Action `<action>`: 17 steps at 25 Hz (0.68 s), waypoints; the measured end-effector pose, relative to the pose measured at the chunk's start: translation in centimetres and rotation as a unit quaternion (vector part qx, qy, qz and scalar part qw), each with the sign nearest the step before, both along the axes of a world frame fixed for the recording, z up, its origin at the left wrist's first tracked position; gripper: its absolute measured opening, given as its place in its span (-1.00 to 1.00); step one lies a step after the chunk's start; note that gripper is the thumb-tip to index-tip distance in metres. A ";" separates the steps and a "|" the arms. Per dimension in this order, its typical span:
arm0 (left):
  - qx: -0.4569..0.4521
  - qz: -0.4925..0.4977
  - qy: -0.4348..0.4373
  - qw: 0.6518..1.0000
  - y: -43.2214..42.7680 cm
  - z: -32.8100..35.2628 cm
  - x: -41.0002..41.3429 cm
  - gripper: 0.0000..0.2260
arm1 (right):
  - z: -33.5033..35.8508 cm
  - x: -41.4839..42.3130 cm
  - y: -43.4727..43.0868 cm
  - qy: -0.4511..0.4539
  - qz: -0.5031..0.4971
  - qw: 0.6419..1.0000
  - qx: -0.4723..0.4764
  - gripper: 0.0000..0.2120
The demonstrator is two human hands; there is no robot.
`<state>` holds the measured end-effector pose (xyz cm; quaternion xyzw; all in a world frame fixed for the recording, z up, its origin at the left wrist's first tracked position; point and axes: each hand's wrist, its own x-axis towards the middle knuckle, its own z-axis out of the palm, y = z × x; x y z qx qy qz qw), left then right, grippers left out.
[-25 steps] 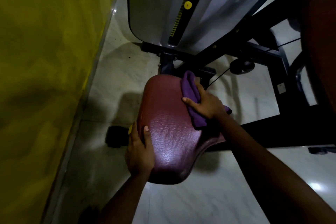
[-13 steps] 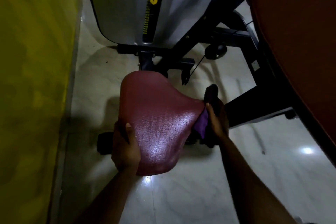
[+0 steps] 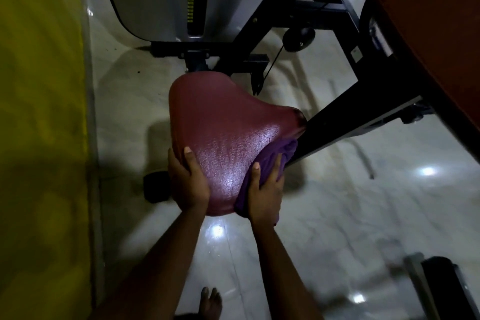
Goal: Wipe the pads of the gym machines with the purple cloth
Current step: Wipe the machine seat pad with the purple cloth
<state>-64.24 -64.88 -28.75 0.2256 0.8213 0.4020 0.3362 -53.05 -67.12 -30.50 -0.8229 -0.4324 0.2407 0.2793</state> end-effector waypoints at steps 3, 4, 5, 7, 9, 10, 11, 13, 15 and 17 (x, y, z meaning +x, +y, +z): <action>0.009 0.003 -0.072 0.997 -0.5 0.1 -0.9 -0.57 | -0.2 -1.1 -3.1 -0.145 0.094 0.985 0.023 -0.46; 0.018 0.025 -0.124 0.992 -0.7 0.1 -1.2 -0.55 | -0.3 -1.2 -3.9 -0.197 0.124 0.972 0.025 -0.49; 0.036 0.050 -0.190 0.980 -0.9 0.1 -1.4 -0.54 | -0.2 -1.5 -4.5 -0.242 0.157 0.957 0.030 -0.51; 0.065 0.087 -0.344 0.933 -1.4 0.4 -1.3 -0.52 | -0.1 -2.3 -5.2 -0.321 0.266 0.907 0.056 -0.52; 0.074 0.124 -0.426 0.893 -1.6 0.0 -1.7 -0.48 | 0.1 -3.6 -4.3 -0.378 0.392 0.834 0.092 -0.50; 0.078 0.147 -0.436 0.884 -1.6 -0.1 -2.2 -0.46 | 0.3 -4.3 -2.9 -0.392 0.443 0.800 0.103 -0.51; 0.089 0.155 -0.437 0.882 -1.5 -0.4 -2.7 -0.44 | 0.5 -4.9 -1.1 -0.398 0.480 0.774 0.112 -0.53; 0.111 0.129 -0.431 0.886 -1.2 -0.3 -3.7 -0.49 | 1.0 -6.0 2.9 -0.378 0.532 0.748 0.122 -0.58; 0.106 0.130 -0.404 0.899 -0.6 -0.2 -3.9 -0.61 | 1.4 -6.5 7.0 -0.358 0.555 0.740 0.125 -0.56; 0.109 0.123 -0.394 0.904 0.6 0.2 -3.7 -0.54 | 2.1 -6.6 10.6 -0.356 0.538 0.755 0.117 -0.50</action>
